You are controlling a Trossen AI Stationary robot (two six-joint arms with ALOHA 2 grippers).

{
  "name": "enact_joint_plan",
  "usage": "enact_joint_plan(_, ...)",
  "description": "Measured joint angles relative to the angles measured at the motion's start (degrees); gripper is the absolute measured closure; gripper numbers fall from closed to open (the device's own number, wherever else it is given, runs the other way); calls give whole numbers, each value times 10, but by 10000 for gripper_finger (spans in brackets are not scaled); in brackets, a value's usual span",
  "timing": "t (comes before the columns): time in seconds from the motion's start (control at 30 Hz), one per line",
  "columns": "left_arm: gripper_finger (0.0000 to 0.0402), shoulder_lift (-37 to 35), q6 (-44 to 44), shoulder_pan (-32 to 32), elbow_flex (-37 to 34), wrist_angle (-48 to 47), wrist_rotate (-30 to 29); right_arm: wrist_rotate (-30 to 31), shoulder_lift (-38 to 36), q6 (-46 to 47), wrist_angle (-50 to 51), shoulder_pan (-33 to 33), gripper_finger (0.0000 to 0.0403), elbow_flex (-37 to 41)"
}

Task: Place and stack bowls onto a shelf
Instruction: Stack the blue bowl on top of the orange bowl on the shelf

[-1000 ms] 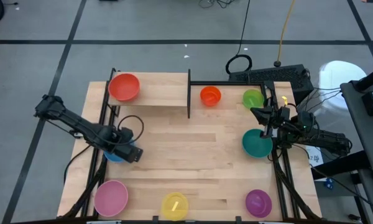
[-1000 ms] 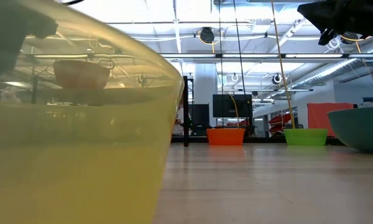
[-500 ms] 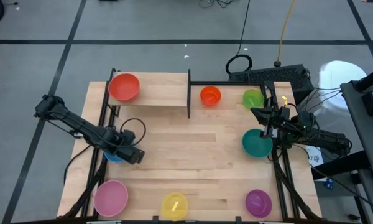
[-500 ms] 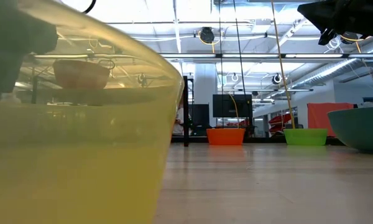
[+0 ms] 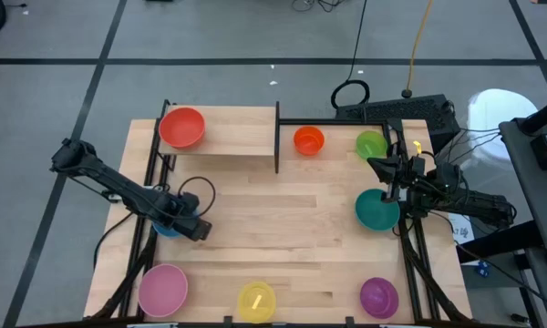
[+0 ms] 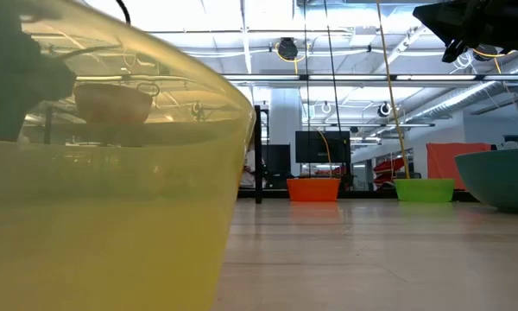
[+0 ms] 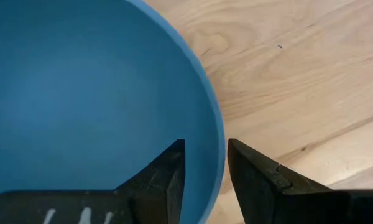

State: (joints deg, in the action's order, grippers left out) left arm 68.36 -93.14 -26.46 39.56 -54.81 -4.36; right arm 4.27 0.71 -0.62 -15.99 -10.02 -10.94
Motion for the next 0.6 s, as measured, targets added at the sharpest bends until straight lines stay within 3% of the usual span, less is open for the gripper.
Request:
enact_joint_plan(0.27,281,0,-1,0,-29,27,0,1,0,0,0,0,403,0)
enact_joint_plan(0.37,310,0,-1,0,-30,24,0,1,0,0,0,0,403,0)
enact_joint_plan(0.5,380,-1,0,0,-28,19,-4,2,0,0,0,0,403,0)
enact_joint_plan(0.6,387,-1,1,0,-24,12,-5,2,0,0,0,0,403,0)
